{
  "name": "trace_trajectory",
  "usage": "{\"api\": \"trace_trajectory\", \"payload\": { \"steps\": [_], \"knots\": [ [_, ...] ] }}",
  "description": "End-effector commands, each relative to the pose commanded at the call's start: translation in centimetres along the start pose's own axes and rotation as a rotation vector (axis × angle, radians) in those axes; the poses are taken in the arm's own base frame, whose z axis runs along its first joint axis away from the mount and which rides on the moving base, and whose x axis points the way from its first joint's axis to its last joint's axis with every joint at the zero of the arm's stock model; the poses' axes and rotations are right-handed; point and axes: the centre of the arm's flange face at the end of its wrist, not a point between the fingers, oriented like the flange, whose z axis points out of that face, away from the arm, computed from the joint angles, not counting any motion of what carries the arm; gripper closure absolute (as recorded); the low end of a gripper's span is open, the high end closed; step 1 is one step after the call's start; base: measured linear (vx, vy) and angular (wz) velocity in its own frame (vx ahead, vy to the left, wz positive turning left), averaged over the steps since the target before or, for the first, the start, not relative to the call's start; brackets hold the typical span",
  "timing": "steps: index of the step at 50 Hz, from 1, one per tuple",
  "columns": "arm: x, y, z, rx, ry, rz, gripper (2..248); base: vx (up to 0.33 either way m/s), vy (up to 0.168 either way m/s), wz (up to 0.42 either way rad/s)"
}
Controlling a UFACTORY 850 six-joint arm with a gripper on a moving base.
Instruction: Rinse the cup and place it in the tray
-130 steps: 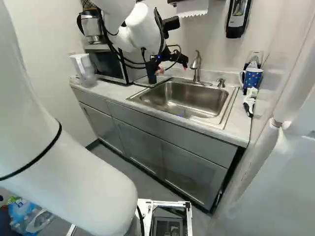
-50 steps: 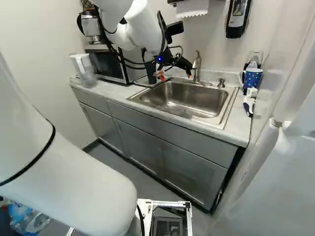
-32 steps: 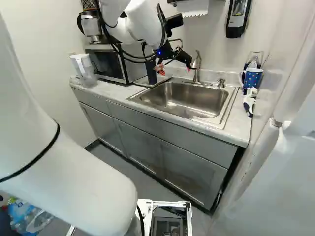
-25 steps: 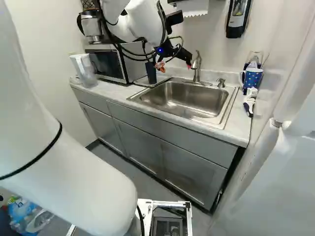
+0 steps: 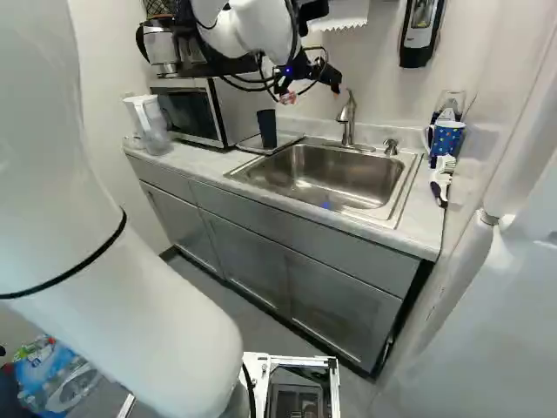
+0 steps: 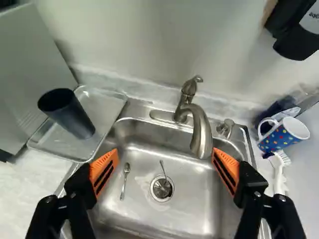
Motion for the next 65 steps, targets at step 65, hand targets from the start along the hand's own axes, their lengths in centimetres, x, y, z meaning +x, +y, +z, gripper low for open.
{"api": "trace_trajectory", "payload": {
  "steps": [65],
  "knots": [
    [7.4, 1.4, 6.7, 0.03, 0.189, 0.159, 3, 0.0, 0.0, 0.0]
  ]
}}
